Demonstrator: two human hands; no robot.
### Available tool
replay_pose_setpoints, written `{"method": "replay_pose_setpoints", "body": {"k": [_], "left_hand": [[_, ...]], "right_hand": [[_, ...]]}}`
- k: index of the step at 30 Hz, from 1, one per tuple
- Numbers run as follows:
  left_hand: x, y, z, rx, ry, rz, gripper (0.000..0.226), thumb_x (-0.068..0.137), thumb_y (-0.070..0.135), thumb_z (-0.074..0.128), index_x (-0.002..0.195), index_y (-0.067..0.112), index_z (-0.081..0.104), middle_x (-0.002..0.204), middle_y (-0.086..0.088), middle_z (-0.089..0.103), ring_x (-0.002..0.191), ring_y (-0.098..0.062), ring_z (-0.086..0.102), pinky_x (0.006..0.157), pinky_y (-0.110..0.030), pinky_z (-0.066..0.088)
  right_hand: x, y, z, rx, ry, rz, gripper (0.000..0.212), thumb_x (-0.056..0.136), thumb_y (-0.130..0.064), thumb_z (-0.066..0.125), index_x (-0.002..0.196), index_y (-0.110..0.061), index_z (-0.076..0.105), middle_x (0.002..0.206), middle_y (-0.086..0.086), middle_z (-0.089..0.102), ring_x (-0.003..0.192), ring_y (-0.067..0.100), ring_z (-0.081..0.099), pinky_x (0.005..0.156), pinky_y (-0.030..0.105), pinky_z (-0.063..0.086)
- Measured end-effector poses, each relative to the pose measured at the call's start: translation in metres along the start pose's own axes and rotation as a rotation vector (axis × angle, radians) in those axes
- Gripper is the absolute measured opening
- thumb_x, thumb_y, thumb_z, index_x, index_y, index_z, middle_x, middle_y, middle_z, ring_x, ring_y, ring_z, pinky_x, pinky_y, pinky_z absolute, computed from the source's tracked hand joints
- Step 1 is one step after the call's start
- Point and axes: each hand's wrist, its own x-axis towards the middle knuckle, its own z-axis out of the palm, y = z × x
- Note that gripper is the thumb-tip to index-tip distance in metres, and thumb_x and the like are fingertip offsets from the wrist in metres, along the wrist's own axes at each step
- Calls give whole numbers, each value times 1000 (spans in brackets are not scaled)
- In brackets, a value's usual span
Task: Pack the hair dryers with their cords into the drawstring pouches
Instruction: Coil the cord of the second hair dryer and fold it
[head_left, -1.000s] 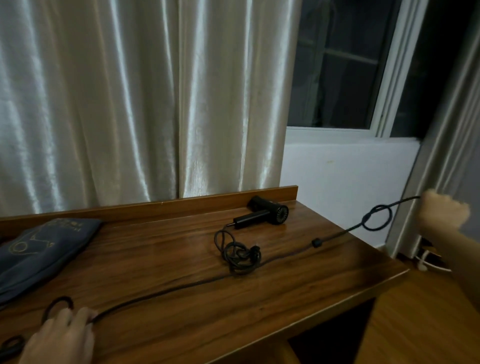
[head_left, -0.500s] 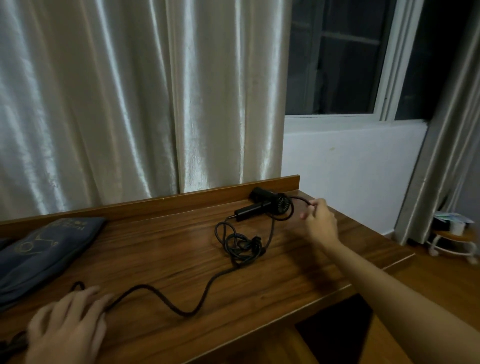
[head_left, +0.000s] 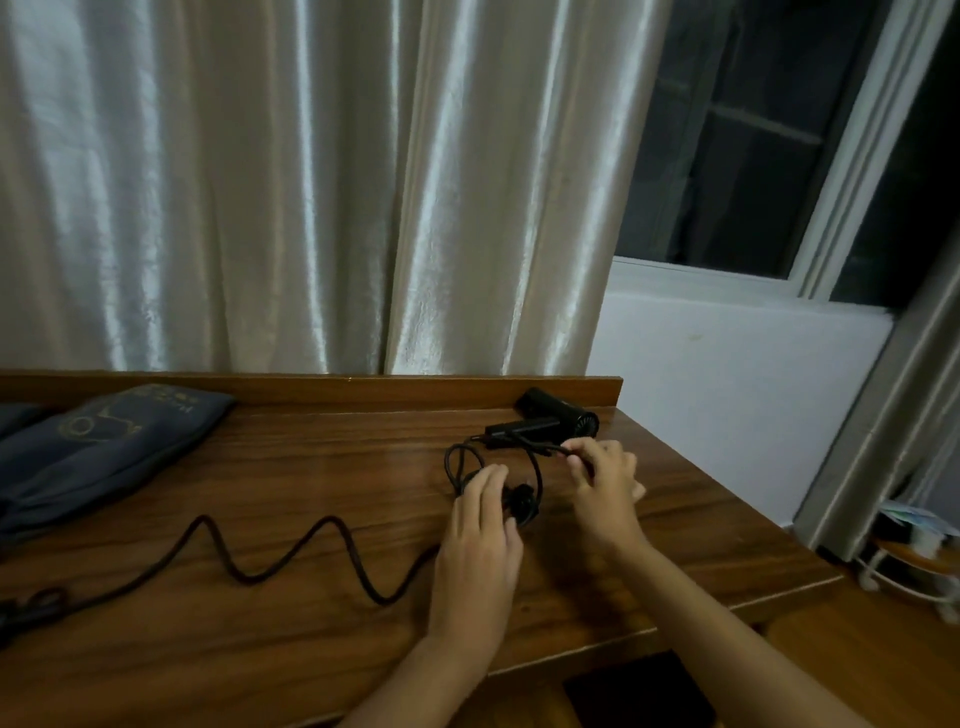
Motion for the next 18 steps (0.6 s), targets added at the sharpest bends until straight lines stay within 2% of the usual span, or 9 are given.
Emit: {"method": "replay_pose_setpoints", "body": {"k": [2, 4, 6, 8, 10, 12, 14, 16, 18], "left_hand": [[5, -8, 16, 43, -11, -32, 60, 102, 25, 42, 155, 22, 14, 161, 9, 15, 141, -6, 27, 114, -21, 31], [7, -18, 24, 85, -48, -4, 63, 103, 31, 39, 156, 29, 4, 162, 16, 2, 138, -2, 26, 111, -24, 34], [7, -22, 27, 39, -24, -12, 57, 102, 29, 43, 154, 31, 19, 159, 17, 17, 132, -1, 32, 105, -24, 40], [7, -25, 29, -20, 35, -45, 39, 99, 26, 50, 138, 26, 47, 139, 14, 45, 121, -6, 44, 96, -26, 45], [8, -28, 30, -25, 52, -60, 23, 97, 26, 56, 119, 22, 58, 118, 11, 51, 107, -6, 45, 88, -24, 45], [8, -30, 32, -56, 44, -100, 15, 95, 26, 58, 109, 20, 60, 107, 10, 50, 99, -5, 45, 84, -24, 45], [9, -30, 32, -84, 76, -140, 12, 96, 26, 57, 106, 20, 59, 102, 10, 49, 95, -6, 46, 82, -25, 45], [9, -29, 30, -90, 108, -157, 12, 97, 27, 55, 106, 19, 58, 100, 9, 49, 93, -7, 47, 79, -21, 42], [9, -27, 29, -77, 125, -122, 15, 97, 30, 53, 107, 19, 58, 99, 10, 50, 92, -6, 48, 77, -20, 42]], "right_hand": [[-5, -1, -3, -22, -13, -67, 24, 100, -16, 51, 100, -37, 62, 109, -9, 48, 112, 8, 32, 90, 32, 19], [-9, -2, -8, -27, -79, -167, 29, 99, -13, 51, 98, -39, 62, 104, -14, 52, 106, 6, 35, 87, 33, 21], [-11, -2, -11, -38, -159, -224, 34, 98, -7, 50, 95, -40, 60, 100, -16, 55, 102, 3, 40, 87, 32, 23], [-13, -1, -10, -75, -206, -248, 40, 95, 1, 48, 93, -37, 59, 98, -17, 56, 101, 3, 43, 85, 31, 23], [-15, -2, -5, -118, -260, -264, 42, 88, 9, 45, 94, -31, 57, 99, -15, 54, 102, 9, 43, 87, 33, 27], [-19, -1, 0, -119, -310, -296, 28, 90, -2, 47, 96, -29, 53, 101, -14, 49, 101, 12, 39, 92, 38, 31], [-22, -1, 2, -184, -359, -343, 10, 91, -31, 51, 100, -34, 48, 103, -13, 43, 100, 11, 35, 91, 39, 33], [-23, 1, 6, -363, -332, -430, 26, 87, -51, 55, 106, -35, 48, 104, -11, 38, 99, 11, 33, 85, 37, 31], [-23, 1, 9, -486, -180, -523, 27, 88, -50, 59, 106, -29, 57, 103, -7, 44, 98, 16, 38, 83, 39, 34]]}}
